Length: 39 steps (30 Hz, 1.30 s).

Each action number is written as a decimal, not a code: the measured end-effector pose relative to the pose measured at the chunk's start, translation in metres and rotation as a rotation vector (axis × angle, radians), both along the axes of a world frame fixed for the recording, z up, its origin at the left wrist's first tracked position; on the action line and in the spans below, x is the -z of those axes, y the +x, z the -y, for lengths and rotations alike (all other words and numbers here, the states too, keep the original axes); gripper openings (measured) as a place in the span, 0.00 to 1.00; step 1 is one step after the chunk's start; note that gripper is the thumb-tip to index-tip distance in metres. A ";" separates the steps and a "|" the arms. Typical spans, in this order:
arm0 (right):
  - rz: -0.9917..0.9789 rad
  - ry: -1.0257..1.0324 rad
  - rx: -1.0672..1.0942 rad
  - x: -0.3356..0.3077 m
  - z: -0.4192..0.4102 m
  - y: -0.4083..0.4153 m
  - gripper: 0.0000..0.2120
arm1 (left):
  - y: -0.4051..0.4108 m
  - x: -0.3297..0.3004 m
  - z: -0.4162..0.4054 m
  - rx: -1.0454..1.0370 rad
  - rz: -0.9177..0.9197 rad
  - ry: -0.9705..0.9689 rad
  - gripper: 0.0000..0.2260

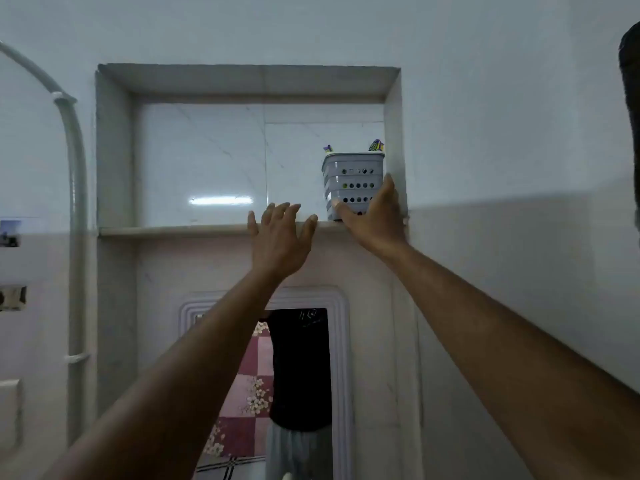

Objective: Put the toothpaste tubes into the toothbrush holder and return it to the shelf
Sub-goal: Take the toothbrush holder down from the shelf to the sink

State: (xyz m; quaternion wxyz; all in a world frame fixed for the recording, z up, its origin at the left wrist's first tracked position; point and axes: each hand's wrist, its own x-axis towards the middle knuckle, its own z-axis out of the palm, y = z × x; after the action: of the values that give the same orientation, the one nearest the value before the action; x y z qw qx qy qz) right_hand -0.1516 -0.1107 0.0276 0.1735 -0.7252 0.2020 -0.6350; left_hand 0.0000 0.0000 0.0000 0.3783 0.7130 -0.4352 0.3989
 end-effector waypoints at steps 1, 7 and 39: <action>-0.007 0.010 -0.008 -0.001 0.000 0.004 0.60 | 0.002 0.002 0.002 -0.029 -0.002 0.007 0.31; 0.040 0.072 0.055 -0.009 0.000 0.022 0.68 | 0.019 0.012 0.016 -0.093 0.095 -0.065 0.28; 0.383 0.139 -0.166 0.149 -0.092 -0.066 0.50 | -0.046 0.133 -0.070 0.313 -0.145 -0.065 0.28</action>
State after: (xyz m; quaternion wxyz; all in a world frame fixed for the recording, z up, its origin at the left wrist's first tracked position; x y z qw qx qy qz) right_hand -0.2179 -0.0189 -0.1210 0.3100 -0.5919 0.1480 -0.7291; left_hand -0.0464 0.0704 -0.1325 0.4891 0.6509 -0.4992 0.2966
